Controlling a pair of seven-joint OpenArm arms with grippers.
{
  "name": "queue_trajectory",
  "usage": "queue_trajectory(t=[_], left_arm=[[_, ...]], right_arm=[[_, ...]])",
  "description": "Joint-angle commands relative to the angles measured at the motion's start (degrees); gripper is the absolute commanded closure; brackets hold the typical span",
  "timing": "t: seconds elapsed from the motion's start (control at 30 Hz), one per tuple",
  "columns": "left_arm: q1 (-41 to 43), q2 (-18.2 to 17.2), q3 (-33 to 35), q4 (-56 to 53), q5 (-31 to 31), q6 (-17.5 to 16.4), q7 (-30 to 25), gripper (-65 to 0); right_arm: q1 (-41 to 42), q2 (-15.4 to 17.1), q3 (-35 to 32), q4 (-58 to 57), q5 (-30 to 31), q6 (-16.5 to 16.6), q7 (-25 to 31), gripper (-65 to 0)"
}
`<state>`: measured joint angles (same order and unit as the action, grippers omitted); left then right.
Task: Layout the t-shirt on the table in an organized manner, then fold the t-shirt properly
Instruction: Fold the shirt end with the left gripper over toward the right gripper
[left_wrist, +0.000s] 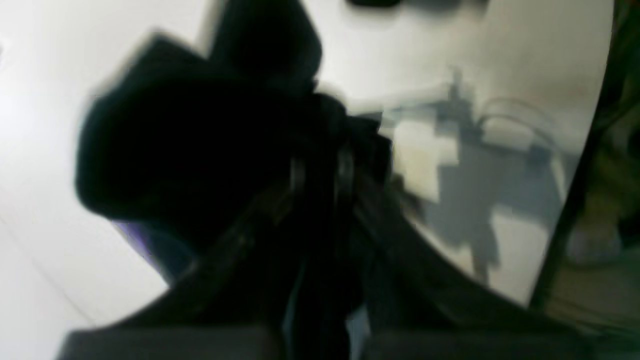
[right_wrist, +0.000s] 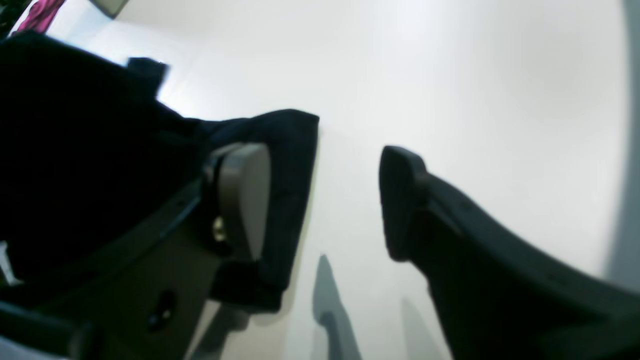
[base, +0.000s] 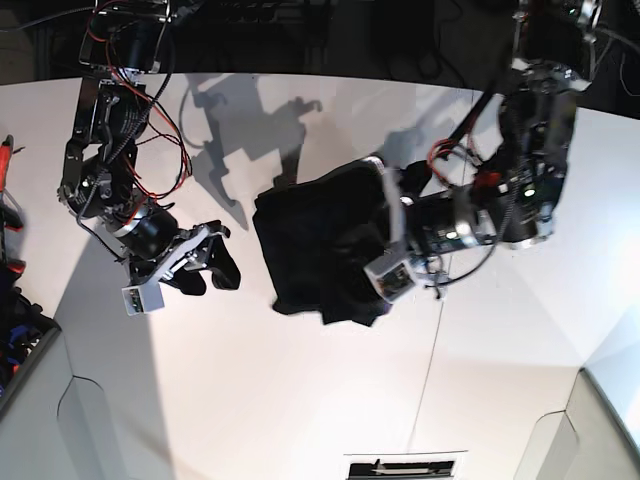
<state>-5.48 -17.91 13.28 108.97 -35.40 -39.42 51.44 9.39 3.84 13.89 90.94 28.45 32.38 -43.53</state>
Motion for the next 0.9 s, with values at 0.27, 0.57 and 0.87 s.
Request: queue_trajectory(t=[0.27,0.57,0.87], left_arm=[[-9.64,9.20,16.94,-15.56,5.53,4.35,-1.92,-37.8],[-10.97,8.09,9.73,-10.84,0.31,5.75,0.02,-37.8],[-4.68,5.35,-0.66,-10.62,-4.87,3.52,-1.31,-31.5]], right_arm=[[-2.95,0.26,0.35,1.05,1.09,0.39,2.16,0.0],[-3.54,0.28,10.25,1.29,6.84,0.46,1.88,0.0],[-2.75,0.22,9.49,1.29,10.58,0.92,1.66,0.0]])
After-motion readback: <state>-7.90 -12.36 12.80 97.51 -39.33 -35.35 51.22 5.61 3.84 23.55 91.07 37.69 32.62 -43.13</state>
